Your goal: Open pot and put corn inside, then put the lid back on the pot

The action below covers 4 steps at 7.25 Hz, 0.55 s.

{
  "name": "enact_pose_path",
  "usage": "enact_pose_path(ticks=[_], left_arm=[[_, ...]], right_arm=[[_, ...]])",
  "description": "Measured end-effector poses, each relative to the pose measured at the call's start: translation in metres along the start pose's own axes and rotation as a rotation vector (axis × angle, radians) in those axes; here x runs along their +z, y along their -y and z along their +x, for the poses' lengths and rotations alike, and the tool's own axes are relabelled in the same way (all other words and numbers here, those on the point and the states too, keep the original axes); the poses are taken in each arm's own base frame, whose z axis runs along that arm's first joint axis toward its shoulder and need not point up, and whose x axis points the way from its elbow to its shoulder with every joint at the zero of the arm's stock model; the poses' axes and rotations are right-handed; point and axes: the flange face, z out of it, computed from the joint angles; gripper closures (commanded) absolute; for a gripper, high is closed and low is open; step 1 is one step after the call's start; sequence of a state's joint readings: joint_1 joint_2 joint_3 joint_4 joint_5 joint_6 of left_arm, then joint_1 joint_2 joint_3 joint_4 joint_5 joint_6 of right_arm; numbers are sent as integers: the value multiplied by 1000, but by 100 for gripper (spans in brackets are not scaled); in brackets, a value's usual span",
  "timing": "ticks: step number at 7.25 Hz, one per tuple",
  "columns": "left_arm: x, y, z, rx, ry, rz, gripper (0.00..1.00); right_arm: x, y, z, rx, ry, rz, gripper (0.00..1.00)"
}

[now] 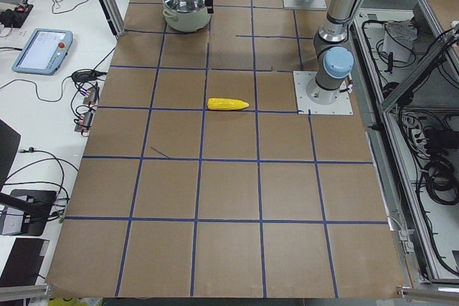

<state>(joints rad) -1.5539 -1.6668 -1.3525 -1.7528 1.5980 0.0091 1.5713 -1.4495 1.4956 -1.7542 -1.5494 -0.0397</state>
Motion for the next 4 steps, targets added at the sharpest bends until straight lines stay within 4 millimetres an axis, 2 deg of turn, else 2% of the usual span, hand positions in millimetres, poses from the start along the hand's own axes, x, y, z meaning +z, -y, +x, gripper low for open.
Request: enact_pose_path(ticks=[4], left_arm=[[2, -2, -1, 14, 7, -4, 0]], right_arm=[[-1, 4, -1, 3, -2, 16, 0]])
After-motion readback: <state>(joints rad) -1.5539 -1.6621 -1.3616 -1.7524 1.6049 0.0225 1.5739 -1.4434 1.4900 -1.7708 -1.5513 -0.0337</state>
